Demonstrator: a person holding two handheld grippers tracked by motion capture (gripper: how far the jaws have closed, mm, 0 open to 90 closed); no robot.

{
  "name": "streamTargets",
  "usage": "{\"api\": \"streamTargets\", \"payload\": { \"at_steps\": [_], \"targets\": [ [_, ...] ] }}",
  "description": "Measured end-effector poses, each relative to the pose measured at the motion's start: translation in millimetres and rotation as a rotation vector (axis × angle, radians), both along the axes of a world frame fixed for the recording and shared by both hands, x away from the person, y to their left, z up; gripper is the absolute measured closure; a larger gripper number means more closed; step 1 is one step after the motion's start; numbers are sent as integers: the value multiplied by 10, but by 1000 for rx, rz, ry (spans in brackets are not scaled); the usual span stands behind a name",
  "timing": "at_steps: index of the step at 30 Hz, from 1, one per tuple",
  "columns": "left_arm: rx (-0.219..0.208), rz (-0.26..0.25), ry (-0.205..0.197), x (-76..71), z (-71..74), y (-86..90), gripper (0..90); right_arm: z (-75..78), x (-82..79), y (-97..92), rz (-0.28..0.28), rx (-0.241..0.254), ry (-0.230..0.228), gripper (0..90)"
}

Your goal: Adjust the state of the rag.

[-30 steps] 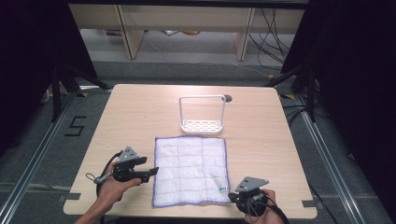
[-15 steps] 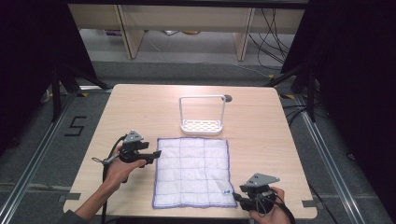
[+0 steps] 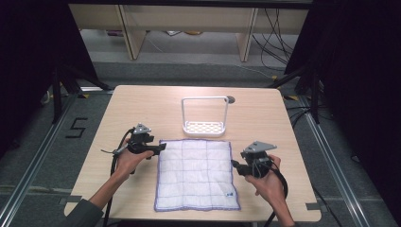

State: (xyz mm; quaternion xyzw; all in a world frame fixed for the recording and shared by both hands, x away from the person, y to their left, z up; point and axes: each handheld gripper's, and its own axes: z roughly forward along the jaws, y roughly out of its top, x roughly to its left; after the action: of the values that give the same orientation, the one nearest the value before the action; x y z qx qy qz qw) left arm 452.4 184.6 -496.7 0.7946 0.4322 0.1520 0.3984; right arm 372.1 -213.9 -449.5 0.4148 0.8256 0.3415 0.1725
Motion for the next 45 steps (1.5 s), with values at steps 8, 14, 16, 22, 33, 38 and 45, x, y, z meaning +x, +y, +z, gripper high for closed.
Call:
{"api": "streamTargets", "payload": {
  "at_steps": [8,14,16,22,33,38,45],
  "targets": [
    [-16,-12,35,80,-44,-17,328,-63,596,168,-15,-46,8,508],
    [-34,1,36,116,-56,-12,327,-186,840,220,-21,-45,47,493],
    [-30,1,26,124,-66,-41,327,-223,886,234,-18,-65,53,491],
    [7,-24,33,161,-81,-72,342,-313,976,251,-54,-59,57,489],
    [51,-64,15,185,-133,-166,481,-404,1090,222,-61,-88,55,485],
    [99,-100,14,174,-166,-209,565,-434,1107,270,-53,-81,78,485],
    [85,-129,4,151,-180,-206,771,-497,1117,329,-39,-102,67,513]
  ]
}}
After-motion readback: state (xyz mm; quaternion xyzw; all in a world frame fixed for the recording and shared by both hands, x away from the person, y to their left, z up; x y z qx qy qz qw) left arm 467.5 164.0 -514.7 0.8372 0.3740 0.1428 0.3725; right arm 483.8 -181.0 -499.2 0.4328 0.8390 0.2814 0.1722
